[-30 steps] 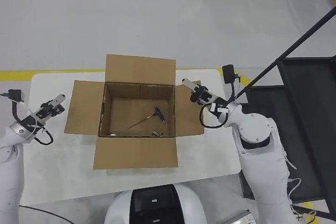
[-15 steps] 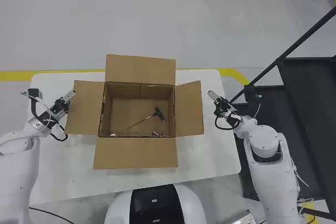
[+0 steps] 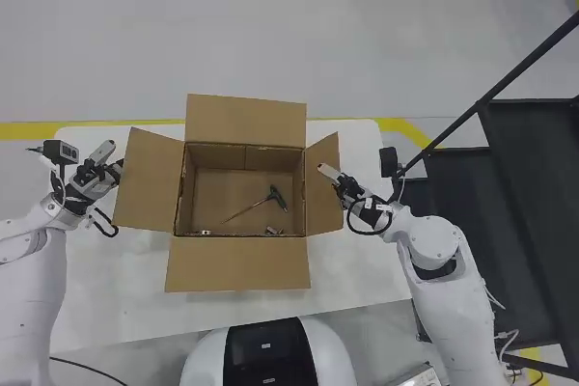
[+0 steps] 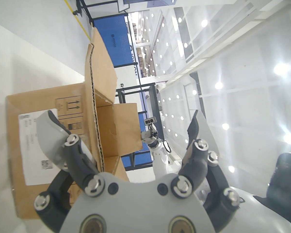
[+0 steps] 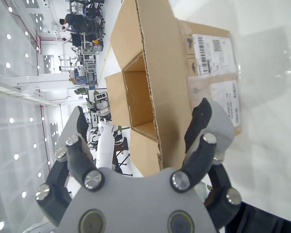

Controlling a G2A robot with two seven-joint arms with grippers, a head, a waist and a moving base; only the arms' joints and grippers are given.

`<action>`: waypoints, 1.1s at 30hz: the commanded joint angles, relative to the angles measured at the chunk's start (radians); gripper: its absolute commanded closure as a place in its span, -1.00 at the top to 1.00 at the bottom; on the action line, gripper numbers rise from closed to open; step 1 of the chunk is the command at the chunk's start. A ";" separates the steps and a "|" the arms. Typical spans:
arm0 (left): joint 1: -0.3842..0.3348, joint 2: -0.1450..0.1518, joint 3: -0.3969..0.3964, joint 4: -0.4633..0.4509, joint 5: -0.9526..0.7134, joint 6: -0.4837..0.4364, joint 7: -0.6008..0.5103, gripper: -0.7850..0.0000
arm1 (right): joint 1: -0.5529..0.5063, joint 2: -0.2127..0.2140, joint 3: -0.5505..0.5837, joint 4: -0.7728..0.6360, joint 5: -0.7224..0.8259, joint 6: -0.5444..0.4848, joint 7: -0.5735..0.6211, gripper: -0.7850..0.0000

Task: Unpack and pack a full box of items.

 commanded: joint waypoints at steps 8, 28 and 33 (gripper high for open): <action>-0.008 -0.021 0.100 -0.072 -0.050 0.029 0.017 1.00 | 0.037 0.000 -0.091 0.003 0.023 -0.021 0.021 1.00; -0.047 -0.058 0.296 -0.050 0.083 -0.007 0.063 1.00 | 0.125 -0.008 -0.291 0.181 0.006 -0.054 -0.016 1.00; -0.022 -0.046 0.287 -0.081 0.199 -0.039 0.089 1.00 | 0.124 -0.001 -0.264 0.149 0.010 -0.054 -0.008 1.00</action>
